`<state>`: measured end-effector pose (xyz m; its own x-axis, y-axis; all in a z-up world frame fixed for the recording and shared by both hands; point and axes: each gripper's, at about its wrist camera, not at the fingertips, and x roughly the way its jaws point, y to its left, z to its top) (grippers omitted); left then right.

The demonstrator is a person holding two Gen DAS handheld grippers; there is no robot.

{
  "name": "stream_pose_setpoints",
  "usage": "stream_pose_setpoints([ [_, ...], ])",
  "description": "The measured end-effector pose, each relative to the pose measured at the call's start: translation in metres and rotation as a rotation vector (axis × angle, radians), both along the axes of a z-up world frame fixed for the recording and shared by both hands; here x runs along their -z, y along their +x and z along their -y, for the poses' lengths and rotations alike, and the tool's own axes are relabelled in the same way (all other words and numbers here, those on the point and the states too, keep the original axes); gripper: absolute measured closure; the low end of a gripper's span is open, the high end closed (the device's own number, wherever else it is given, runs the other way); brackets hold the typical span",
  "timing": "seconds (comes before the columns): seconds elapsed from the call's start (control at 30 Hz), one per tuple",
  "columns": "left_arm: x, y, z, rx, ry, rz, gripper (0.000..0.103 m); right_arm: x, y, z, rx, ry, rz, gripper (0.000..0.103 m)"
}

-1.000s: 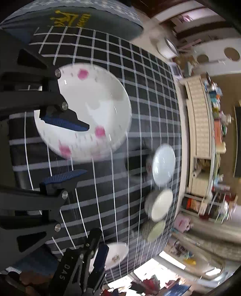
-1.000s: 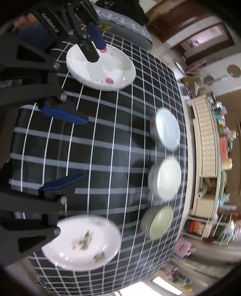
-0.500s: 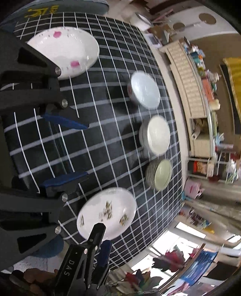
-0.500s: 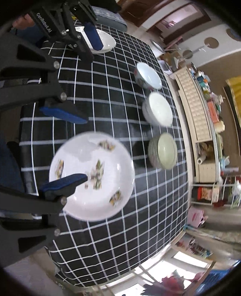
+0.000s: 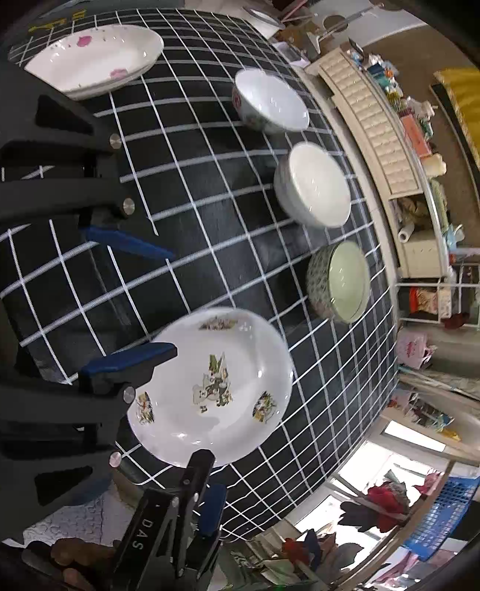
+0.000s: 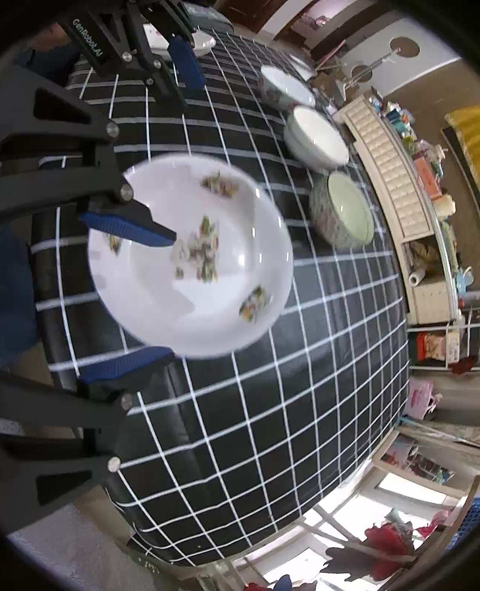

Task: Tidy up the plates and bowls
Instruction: 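Grasp the rim of the cartoon-print plate with the right gripper, then lift the cartoon-print plate and carry it over the plate stack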

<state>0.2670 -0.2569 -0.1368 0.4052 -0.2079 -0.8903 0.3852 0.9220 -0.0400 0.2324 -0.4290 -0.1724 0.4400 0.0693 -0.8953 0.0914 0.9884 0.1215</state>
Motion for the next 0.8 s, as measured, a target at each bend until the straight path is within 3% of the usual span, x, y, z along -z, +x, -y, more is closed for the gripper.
stream_pose_setpoints([
  [0.47, 0.055, 0.032, 0.033, 0.007, 0.018, -0.121, 0.058, 0.036, 0.026, 0.027, 0.001, 0.039, -0.046, 0.042],
  [0.77, 0.068, 0.042, 0.038, 0.006, 0.013, -0.124, 0.058, 0.045, 0.035, 0.027, -0.029, 0.042, -0.026, 0.043],
  [0.8, 0.069, 0.043, 0.038, 0.010, 0.016, -0.122, 0.058, 0.045, 0.035, 0.028, -0.029, 0.041, -0.026, 0.048],
])
